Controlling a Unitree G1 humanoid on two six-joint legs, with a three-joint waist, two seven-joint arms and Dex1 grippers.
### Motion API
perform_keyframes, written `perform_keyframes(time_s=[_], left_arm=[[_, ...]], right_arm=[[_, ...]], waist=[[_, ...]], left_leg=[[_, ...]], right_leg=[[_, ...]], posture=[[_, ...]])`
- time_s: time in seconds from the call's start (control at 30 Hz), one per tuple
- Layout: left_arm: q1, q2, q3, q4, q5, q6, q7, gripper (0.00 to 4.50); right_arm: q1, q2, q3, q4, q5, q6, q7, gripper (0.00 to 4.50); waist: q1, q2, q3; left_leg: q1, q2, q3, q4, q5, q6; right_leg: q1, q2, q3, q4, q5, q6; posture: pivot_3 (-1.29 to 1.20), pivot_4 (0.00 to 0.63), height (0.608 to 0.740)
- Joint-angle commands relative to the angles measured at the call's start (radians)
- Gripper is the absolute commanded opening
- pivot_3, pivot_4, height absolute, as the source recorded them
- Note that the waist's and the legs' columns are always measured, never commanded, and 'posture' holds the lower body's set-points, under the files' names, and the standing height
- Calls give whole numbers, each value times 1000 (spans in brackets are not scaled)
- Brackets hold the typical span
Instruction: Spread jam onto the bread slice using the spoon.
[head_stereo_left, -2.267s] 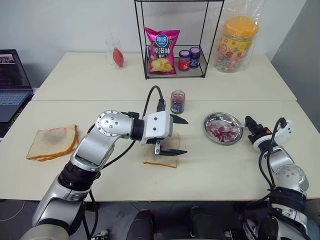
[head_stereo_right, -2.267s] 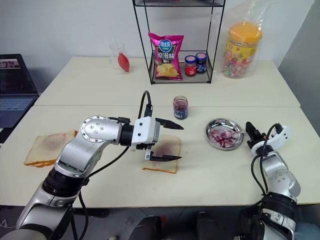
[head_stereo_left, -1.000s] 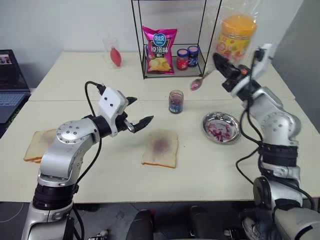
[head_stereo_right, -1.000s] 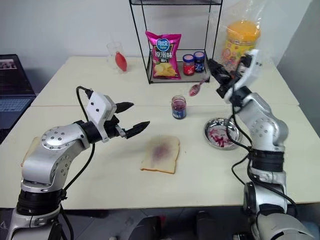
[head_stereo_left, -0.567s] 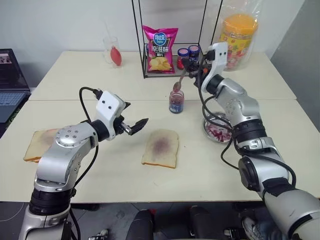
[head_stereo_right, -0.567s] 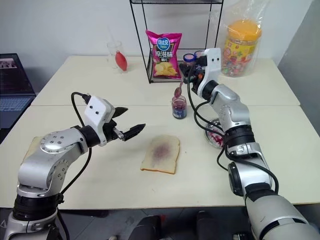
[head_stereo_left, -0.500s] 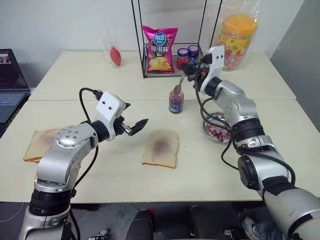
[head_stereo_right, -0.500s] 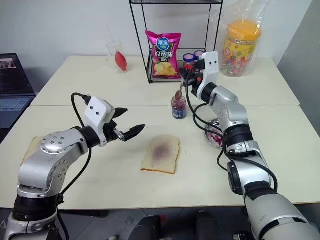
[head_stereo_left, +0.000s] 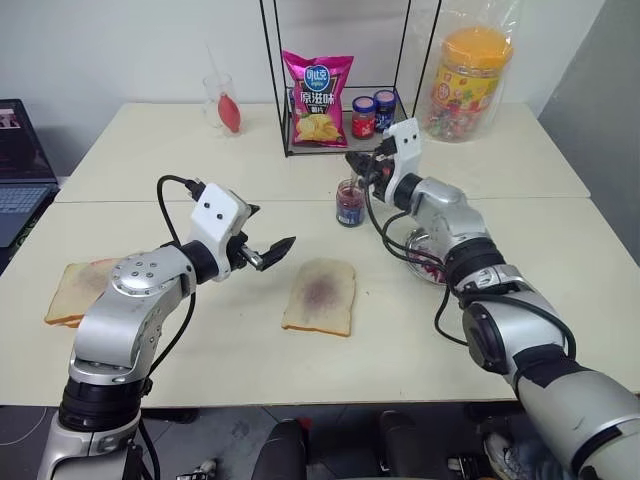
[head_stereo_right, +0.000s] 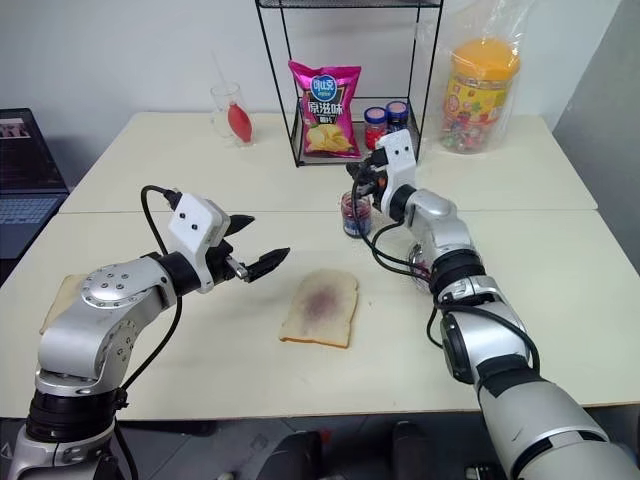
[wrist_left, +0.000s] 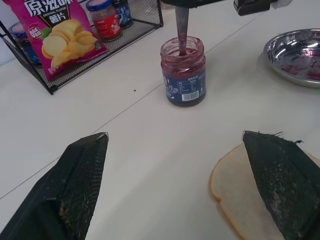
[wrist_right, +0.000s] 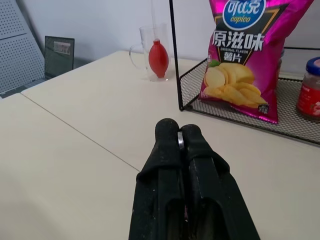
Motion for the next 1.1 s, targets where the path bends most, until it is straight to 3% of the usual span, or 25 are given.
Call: perform_keyframes(time_s=[0.03, 0.43, 0.8, 1.1], left_arm=[[-7, 10, 1, -13, 10, -25, 1, 4500], [-5, 3, -13, -11, 26, -42, -2, 4500], [-23, 5, -25, -9, 25, -40, -1, 4500], [-59, -15, -4, 16, 5, -16, 19, 4500]], right_arm=[[-47, 5, -24, 8, -14, -46, -10, 12], [-57, 22, -82, 53, 13, 43, -13, 12], [-118, 30, -263, 60, 143, 210, -71, 12], [-133, 22, -320, 49, 180, 278, -83, 12]], waist=[[0, 0, 0], [0, 0, 0], [-2, 0, 0], [-5, 0, 0]], left_leg=[[0, 0, 0, 0, 0, 0], [0, 0, 0, 0, 0, 0], [0, 0, 1, 0, 0, 0], [0, 0, 2, 0, 0, 0]], right_leg=[[0, 0, 0, 0, 0, 0], [0, 0, 0, 1, 0, 0], [-8, 1, 1, 14, -2, -3], [-8, 1, 2, 13, -2, -3]], posture=[[0, 150, 740], [0, 150, 740], [0, 150, 740], [0, 150, 740]])
